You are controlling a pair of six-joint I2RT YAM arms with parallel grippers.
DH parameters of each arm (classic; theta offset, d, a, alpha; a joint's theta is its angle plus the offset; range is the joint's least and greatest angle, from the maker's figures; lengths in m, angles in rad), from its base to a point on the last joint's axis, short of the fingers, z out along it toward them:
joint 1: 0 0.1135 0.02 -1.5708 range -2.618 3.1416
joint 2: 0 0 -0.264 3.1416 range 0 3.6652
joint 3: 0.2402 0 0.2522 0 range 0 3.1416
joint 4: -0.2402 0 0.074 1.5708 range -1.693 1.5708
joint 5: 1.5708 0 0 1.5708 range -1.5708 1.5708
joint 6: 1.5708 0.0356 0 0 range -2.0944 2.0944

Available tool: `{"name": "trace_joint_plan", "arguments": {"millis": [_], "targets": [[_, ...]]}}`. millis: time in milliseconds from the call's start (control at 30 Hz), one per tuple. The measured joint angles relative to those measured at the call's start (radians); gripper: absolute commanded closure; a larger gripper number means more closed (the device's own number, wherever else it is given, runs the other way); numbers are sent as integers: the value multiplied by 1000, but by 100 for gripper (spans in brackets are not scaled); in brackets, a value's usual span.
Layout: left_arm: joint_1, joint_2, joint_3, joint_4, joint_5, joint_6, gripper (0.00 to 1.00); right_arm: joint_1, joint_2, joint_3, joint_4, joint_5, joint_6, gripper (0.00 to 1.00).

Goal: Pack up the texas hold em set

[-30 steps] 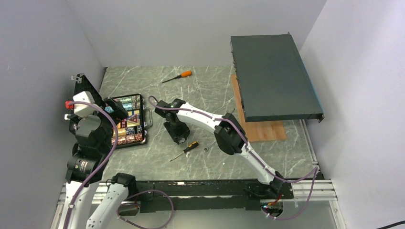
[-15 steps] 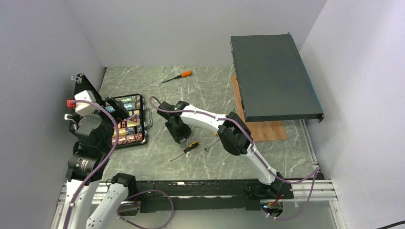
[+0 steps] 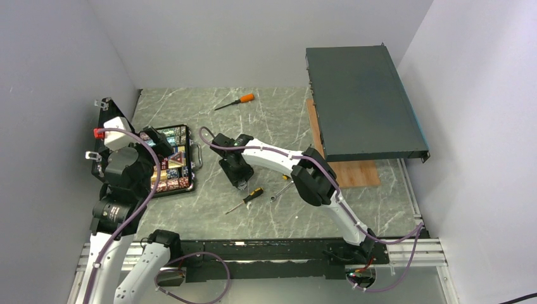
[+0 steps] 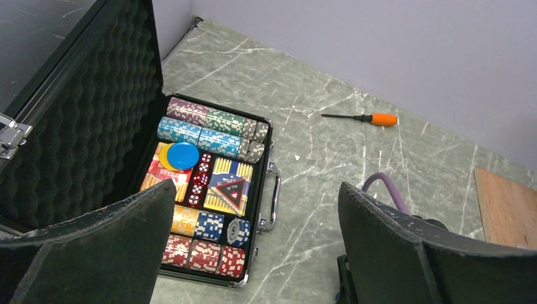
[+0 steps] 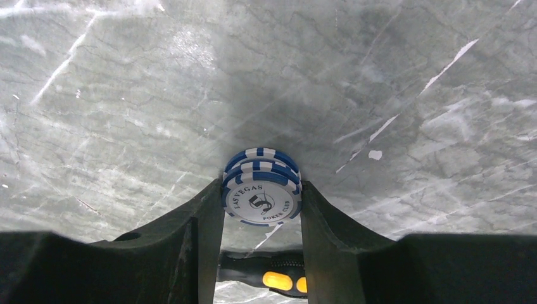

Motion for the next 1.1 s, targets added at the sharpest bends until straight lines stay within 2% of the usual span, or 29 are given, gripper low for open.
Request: {"name": "trace_joint_plan", "arguments": {"millis": [300,600,700,833,967,1100], "targets": [[0,61,9,-39,35,-34,1,-17,-79,-109,30,-11,-10,100],[7,67,-35,-159,157,-154,1,-50,-224,-216,47,-49,-56,100],[43,99,-37,-181,209,-165,1,-66,-270,-240,50,-69,-75,100],[191,163,-74,-163,403,-156,2,-84,-309,-250,50,-86,-101,100],[389,317,-140,-66,789,-124,9,-92,-353,-274,51,-114,-145,100],[424,564,-196,77,1155,-103,12,-92,-393,-303,51,-148,-188,100]]}}
